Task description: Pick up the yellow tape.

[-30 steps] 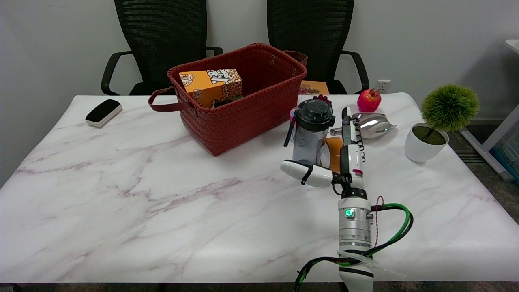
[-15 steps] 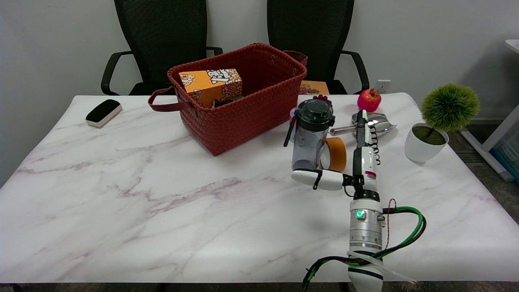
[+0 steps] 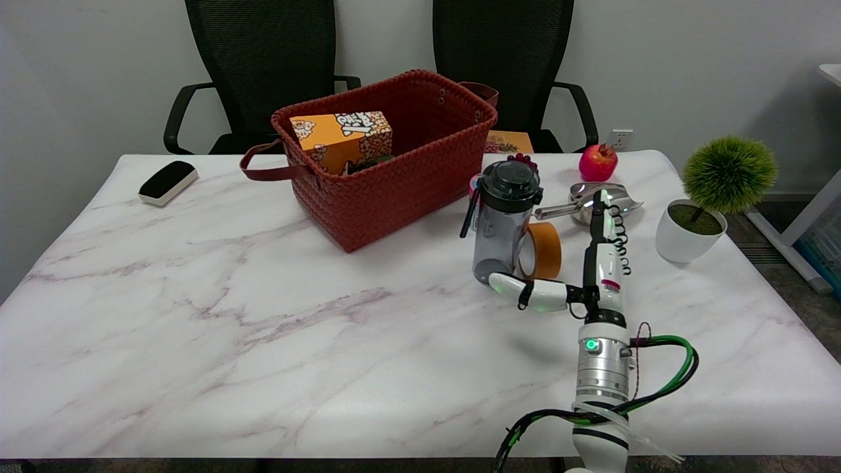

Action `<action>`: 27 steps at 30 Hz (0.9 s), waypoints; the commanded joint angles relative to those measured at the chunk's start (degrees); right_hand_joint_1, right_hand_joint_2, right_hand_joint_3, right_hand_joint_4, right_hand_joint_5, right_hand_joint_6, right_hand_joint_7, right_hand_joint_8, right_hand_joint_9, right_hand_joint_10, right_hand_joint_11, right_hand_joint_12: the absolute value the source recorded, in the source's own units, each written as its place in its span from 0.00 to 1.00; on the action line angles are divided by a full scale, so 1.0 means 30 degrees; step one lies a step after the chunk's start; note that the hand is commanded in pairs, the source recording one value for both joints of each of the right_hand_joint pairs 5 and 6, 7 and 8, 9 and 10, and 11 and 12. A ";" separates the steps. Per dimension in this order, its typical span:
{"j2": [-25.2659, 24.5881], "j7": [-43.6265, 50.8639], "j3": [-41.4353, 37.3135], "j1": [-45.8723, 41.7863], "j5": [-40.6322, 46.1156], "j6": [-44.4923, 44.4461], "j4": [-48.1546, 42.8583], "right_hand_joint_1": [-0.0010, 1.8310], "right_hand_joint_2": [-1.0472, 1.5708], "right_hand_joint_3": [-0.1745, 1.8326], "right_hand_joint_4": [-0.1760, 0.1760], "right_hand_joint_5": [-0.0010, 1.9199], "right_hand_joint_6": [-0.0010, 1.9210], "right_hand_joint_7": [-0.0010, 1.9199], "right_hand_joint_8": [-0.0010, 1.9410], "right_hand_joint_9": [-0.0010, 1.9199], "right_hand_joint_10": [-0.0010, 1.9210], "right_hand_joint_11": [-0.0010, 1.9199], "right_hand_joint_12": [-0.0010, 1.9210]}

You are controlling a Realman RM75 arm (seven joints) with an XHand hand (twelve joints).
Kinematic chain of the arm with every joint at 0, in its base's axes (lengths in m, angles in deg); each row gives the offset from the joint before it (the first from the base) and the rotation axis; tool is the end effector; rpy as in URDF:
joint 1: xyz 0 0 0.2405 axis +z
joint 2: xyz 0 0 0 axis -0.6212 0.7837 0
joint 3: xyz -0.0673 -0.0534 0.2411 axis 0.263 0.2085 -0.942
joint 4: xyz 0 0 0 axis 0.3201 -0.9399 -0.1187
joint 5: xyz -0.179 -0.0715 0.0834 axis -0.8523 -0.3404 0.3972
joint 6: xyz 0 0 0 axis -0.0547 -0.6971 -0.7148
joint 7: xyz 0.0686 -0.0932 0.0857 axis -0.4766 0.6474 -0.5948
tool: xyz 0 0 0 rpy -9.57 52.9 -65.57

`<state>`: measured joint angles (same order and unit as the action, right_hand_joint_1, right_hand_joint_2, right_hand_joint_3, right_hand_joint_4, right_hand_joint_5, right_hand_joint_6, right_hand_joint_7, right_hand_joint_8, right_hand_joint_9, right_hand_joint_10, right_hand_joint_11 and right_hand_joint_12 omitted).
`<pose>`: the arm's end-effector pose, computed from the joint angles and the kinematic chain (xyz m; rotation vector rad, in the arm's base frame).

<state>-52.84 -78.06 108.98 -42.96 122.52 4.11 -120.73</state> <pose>-0.3141 -0.2390 0.2956 0.9913 -0.2843 1.1281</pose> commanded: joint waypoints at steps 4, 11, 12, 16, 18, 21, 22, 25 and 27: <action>0.0006 0.0429 -0.1663 -0.0026 0.1071 0.2859 0.0369 0.56 0.40 0.28 0.50 0.00 0.00 0.00 0.00 0.00 0.00 0.00 0.00; -0.0021 0.0429 -0.1872 0.0001 0.1071 0.3413 0.0424 0.55 0.42 0.27 0.50 0.00 0.00 0.01 0.01 0.00 0.00 0.06 0.06; -0.0021 0.0429 -0.1887 0.0001 0.1071 0.3413 0.0441 0.54 0.42 0.27 0.50 0.00 0.00 0.02 0.02 0.00 0.00 0.07 0.07; -0.0021 0.0361 -0.1925 0.0004 0.1071 0.3413 0.0668 0.54 0.42 0.27 0.50 0.00 0.00 0.04 0.04 0.00 0.00 0.10 0.10; -0.0021 0.0199 -0.1925 0.0004 0.1221 0.3413 0.0773 0.54 0.42 0.26 0.50 0.00 0.00 0.05 0.05 0.00 0.00 0.12 0.12; -0.0021 0.0042 -0.1925 0.0045 0.1326 0.3440 0.0878 0.54 0.42 0.26 0.50 0.00 0.00 0.06 0.06 0.00 0.00 0.14 0.14; -0.0021 0.0015 -0.1925 0.0057 0.1337 0.3440 0.0878 0.54 0.43 0.26 0.50 0.00 0.00 0.06 0.06 0.00 0.00 0.14 0.14; 0.0006 -0.0023 -0.1967 0.0137 0.1337 0.3440 0.0875 0.54 0.43 0.25 0.50 0.00 0.00 0.07 0.07 0.00 0.00 0.15 0.15; 0.0006 -0.0023 -0.2088 0.0163 0.1337 0.3580 0.0875 0.54 0.43 0.25 0.50 0.00 0.00 0.07 0.07 0.00 0.00 0.16 0.16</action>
<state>-52.85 -77.39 104.00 -42.91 125.66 12.94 -118.95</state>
